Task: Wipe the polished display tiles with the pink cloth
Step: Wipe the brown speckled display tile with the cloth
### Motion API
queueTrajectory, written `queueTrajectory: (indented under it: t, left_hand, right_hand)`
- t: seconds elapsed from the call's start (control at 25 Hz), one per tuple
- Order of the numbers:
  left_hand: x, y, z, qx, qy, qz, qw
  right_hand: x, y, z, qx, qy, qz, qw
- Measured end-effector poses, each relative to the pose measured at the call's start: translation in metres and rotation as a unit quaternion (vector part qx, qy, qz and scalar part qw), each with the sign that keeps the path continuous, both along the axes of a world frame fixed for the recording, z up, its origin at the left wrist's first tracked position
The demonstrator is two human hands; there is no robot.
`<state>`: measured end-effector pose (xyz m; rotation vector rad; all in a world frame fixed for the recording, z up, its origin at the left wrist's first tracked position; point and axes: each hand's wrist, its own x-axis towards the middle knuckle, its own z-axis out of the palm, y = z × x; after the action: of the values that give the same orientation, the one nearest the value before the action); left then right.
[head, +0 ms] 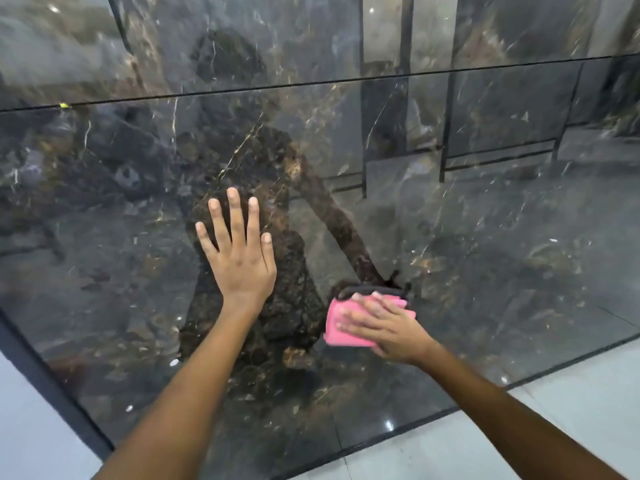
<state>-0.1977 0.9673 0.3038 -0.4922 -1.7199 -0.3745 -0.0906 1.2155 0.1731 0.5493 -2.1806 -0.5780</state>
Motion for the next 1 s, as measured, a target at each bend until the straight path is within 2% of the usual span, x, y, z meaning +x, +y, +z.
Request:
queueTrajectory:
  t: [0.04,0.08,0.12,0.16,0.2,0.24,0.28,0.32,0.36,0.44,0.48,0.52,0.6,0.64,0.68,0.72,0.8,0.84,0.88,0.92,1.0]
  left_hand:
    - [0.0,0.0,-0.001,0.001,0.002,-0.006,1.0]
    - [0.0,0.0,-0.001,0.002,0.004,-0.011,1.0]
    - [-0.001,0.0,-0.002,0.002,0.006,-0.014,1.0]
    - [-0.001,0.0,-0.002,0.001,0.009,-0.013,1.0]
    - [-0.002,0.0,-0.002,0.002,0.012,-0.01,1.0]
    - [-0.002,0.0,-0.002,0.002,0.013,-0.008,1.0]
    - [-0.002,0.001,-0.002,0.002,0.013,-0.01,1.0]
    - [-0.002,0.001,-0.003,0.001,0.013,-0.013,1.0]
    - [-0.002,0.001,-0.003,0.0,0.013,-0.018,1.0]
    - [-0.002,-0.001,-0.004,0.0,0.014,-0.032,0.999]
    - [-0.002,-0.001,-0.003,-0.003,0.011,-0.038,0.999]
    - [-0.001,-0.002,-0.003,-0.006,0.007,-0.042,0.999]
    - [0.001,-0.002,-0.005,-0.008,0.007,-0.037,0.999]
    - [0.001,-0.002,-0.006,-0.009,0.008,-0.032,0.999]
    - [0.002,-0.001,-0.005,-0.006,0.005,-0.033,0.999]
    - [0.003,-0.001,-0.003,0.0,0.002,-0.04,0.999]
    - [0.003,-0.002,-0.004,0.002,0.003,-0.066,0.998]
    - [0.003,-0.002,-0.01,-0.002,0.006,-0.076,0.997]
    - [0.004,-0.001,-0.02,-0.008,0.003,-0.084,0.996]
    - [0.006,-0.003,-0.041,-0.016,-0.019,-0.089,0.996]
    - [0.014,-0.011,-0.097,-0.032,-0.054,-0.104,0.993]
  right_hand:
    - [-0.002,0.004,0.008,0.086,-0.005,0.023,0.996]
    - [-0.009,0.009,0.027,0.082,0.027,0.032,0.996]
    - [-0.016,0.011,0.057,-0.002,0.077,0.03,0.997]
    - [-0.022,0.01,0.091,-0.138,0.13,0.02,0.982]
    - [-0.026,0.006,0.125,-0.29,0.185,0.009,0.939]
    - [-0.03,-0.005,0.152,-0.427,0.229,0.005,0.875]
    - [-0.036,-0.025,0.16,-0.512,0.257,0.007,0.82]
    - [-0.04,-0.051,0.151,-0.531,0.265,0.012,0.805]
    - [-0.045,-0.075,0.121,-0.485,0.244,0.027,0.839]
    - [-0.043,-0.113,0.029,-0.276,0.115,0.051,0.953]
    - [-0.035,-0.116,-0.01,-0.187,0.059,0.034,0.98]
    - [-0.029,-0.109,-0.032,-0.156,0.039,0.015,0.987]
    - [-0.025,-0.078,-0.016,-0.244,0.069,-0.004,0.967]
    - [-0.024,-0.064,0.01,-0.331,0.1,-0.033,0.938]
    - [-0.025,-0.047,0.039,-0.437,0.123,-0.054,0.889]
    - [-0.025,-0.03,0.067,-0.559,0.153,-0.062,0.813]
    - [-0.03,-0.004,0.089,-0.762,0.247,-0.069,0.595]
    - [-0.033,-0.008,0.08,-0.811,0.261,-0.091,0.515]
    - [-0.038,-0.024,0.057,-0.825,0.252,-0.123,0.491]
    - [-0.039,-0.052,0.018,-0.814,0.221,-0.155,0.514]
    - [-0.029,-0.134,-0.061,-0.752,0.111,-0.141,0.635]
